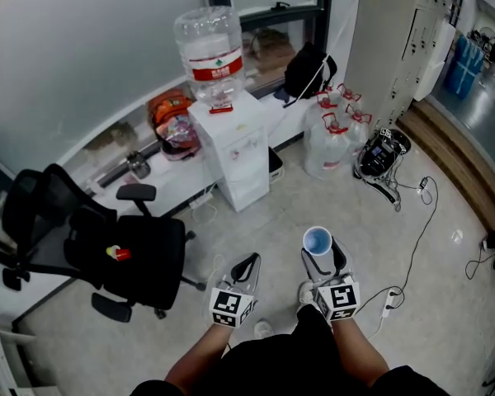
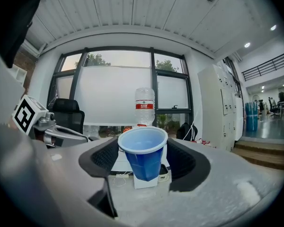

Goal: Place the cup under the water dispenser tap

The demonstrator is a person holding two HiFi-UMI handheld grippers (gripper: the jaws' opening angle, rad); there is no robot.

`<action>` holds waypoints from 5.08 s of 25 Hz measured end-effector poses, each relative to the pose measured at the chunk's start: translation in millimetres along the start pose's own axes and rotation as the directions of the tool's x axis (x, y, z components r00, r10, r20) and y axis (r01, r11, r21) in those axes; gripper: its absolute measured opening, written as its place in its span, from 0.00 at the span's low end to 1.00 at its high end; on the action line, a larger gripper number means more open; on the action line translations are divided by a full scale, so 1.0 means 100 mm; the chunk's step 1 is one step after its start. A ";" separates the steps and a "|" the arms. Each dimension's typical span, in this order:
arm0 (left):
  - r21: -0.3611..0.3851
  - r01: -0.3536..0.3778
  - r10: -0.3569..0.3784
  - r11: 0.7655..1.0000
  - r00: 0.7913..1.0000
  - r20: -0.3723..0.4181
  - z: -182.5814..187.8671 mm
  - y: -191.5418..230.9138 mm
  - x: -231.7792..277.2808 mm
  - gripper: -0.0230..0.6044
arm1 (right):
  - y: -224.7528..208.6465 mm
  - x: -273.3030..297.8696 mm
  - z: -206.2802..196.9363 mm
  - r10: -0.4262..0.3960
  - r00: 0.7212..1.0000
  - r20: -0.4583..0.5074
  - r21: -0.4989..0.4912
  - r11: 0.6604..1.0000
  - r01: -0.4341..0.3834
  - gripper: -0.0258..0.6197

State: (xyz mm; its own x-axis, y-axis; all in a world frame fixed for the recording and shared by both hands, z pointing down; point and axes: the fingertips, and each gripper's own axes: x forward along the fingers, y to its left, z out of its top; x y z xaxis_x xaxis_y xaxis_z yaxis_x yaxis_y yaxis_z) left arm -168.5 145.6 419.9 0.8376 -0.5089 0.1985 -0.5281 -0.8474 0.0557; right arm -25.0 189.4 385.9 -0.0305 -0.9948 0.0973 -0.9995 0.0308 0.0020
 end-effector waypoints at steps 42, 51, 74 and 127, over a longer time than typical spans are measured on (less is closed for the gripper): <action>-0.021 -0.311 0.307 0.950 0.945 -0.110 0.23 1.52 1.95 0.06 | -1.22 2.69 -0.11 0.353 0.932 -0.082 -0.028 0.934 -0.357 0.53; -0.031 -0.250 0.247 0.968 0.965 -0.089 0.31 2.13 2.10 0.06 | -0.96 3.28 -0.09 0.292 0.951 -0.102 -0.009 0.956 -0.295 0.53; -0.092 -0.385 0.374 0.918 0.920 -0.117 -0.70 2.75 3.10 0.06 | -1.12 4.46 -1.34 0.405 0.903 -0.147 0.042 0.914 -0.403 0.53; -0.147 -0.524 0.498 0.839 0.848 -0.179 -2.55 3.63 4.02 0.06 | -0.89 6.44 -3.57 0.465 0.867 -0.177 0.007 0.882 -0.472 0.55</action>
State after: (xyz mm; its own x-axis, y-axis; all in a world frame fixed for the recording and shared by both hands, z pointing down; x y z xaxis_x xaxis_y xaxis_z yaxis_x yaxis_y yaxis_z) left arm -59.1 -328.2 769.6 0.4225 -0.8269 0.3711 -0.9024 -0.4222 0.0866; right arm 46.1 -419.3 803.5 -0.4908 -0.8312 0.2611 -0.8669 0.4958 -0.0514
